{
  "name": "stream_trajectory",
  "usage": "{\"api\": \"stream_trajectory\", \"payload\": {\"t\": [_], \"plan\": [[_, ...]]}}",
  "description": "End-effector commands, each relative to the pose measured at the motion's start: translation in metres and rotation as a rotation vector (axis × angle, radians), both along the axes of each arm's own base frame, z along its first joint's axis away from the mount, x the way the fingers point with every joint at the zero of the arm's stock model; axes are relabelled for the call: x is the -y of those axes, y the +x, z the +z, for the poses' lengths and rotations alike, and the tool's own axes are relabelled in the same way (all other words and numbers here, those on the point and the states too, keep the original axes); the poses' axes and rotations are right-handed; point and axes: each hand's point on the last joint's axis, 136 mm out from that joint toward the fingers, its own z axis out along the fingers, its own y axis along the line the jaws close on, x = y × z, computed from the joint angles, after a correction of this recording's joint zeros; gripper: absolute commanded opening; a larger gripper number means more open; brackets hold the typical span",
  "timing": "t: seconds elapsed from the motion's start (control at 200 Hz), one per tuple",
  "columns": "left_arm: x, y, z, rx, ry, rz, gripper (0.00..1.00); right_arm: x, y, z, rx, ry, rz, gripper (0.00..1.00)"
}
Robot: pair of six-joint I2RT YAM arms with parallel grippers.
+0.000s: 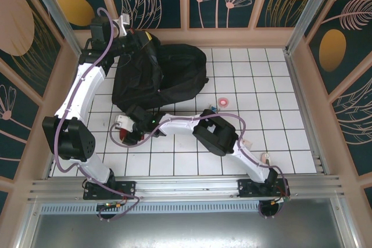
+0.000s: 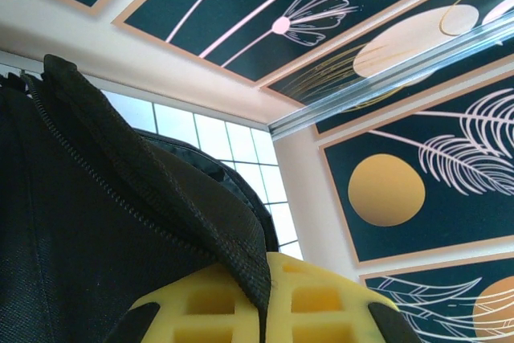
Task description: Pack the student bag
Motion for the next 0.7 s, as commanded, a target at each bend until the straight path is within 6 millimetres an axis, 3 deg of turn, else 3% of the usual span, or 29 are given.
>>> {"api": "stream_trajectory", "payload": {"t": [0.0,0.145,0.31,0.48,0.696], "plan": [[-0.003,-0.011,0.051,0.158,-0.039,-0.02,0.0,0.047,0.003,-0.04,-0.042,-0.164,-0.109,0.7],[-0.001,-0.013,0.052,0.157,-0.051,-0.028,0.0,0.06,0.001,-0.011,-0.048,-0.105,-0.156,0.67],[-0.001,-0.015,0.052,0.158,-0.052,-0.03,0.01,0.078,-0.007,0.042,-0.054,0.011,-0.202,0.67],[-0.004,-0.018,0.053,0.157,-0.051,-0.018,0.01,0.103,-0.009,0.113,-0.025,0.16,-0.26,0.69],[-0.006,-0.024,0.059,0.167,-0.044,-0.006,0.01,0.146,0.018,0.21,-0.003,0.37,-0.393,0.69]]}}
